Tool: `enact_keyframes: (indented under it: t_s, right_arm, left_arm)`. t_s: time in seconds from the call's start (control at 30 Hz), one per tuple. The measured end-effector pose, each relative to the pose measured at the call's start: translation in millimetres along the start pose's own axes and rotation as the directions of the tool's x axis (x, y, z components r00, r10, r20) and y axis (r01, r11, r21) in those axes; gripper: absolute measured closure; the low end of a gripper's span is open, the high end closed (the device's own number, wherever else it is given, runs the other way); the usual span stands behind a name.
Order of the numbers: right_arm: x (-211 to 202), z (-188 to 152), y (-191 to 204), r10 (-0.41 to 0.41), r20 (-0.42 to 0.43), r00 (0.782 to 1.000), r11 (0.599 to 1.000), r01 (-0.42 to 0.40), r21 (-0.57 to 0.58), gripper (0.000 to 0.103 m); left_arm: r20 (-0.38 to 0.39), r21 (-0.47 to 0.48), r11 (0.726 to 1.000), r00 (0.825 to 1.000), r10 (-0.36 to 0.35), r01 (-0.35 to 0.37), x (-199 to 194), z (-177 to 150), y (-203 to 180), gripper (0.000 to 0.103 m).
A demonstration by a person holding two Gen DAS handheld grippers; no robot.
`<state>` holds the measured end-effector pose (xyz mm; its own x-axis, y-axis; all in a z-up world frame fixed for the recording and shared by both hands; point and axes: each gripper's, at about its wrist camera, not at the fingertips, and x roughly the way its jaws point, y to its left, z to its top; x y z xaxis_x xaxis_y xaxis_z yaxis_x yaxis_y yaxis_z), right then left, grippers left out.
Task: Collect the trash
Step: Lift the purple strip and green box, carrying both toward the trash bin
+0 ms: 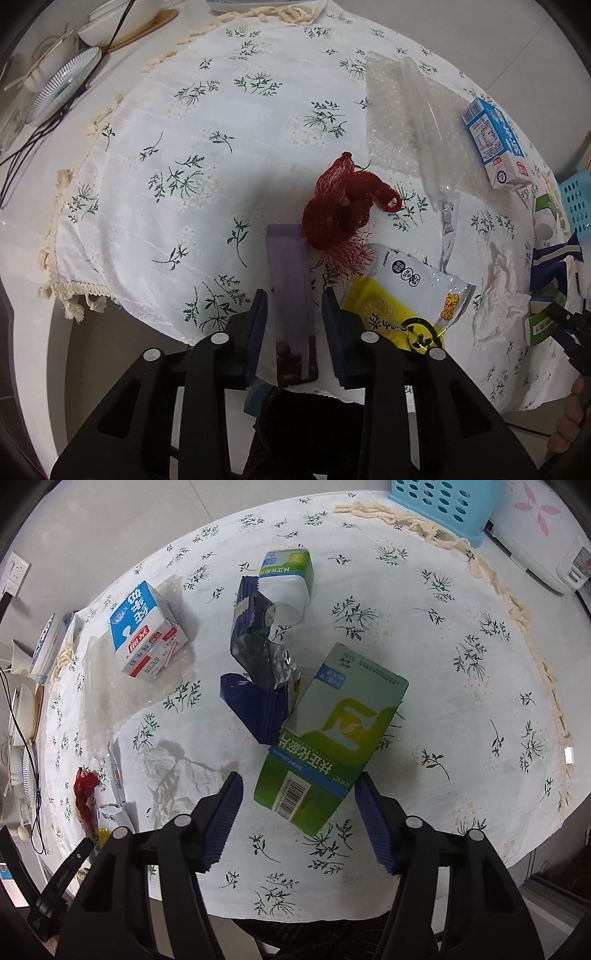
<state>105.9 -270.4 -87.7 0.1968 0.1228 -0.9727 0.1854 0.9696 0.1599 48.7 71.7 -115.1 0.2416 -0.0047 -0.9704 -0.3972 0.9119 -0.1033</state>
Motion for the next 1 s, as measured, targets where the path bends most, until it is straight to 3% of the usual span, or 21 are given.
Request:
enact_keyframes:
  t_s: [0.23,0.3,0.5,0.73,1.0]
  right_arm:
    - [0.8,-0.7,-2.8,-0.012,-0.010,1.000,1.000,0.012,-0.009,0.064]
    - [1.4,-0.6,-2.4,-0.014,-0.011,1.000,1.000,0.014,-0.011,0.064]
    - [4.4,0.6,-3.5,-0.010,-0.021,1.000,1.000,0.010,0.002,0.064]
    - [5.4,3.7,-5.7,-0.014,-0.017,1.000,0.999,0.014,0.034,0.046]
    - [17.4,13.5,-0.2,-0.032,-0.020,0.999,0.997,0.033,0.066,0.045]
  left_arm:
    - [-0.025,0.035,0.999,0.999,0.022,-0.021,9.4,-7.2,-7.4,0.071]
    - [-0.027,0.043,0.999,0.999,0.031,-0.030,9.4,-7.8,-9.3,0.081]
    - [-0.033,0.045,0.998,0.999,0.033,-0.032,7.2,-12.3,-7.8,0.088]
    - [-0.017,0.054,0.998,0.999,0.040,-0.039,1.3,-10.2,-9.5,0.089]
    - [-0.010,0.044,0.999,1.000,0.023,-0.023,-9.6,-15.1,3.9,0.090]
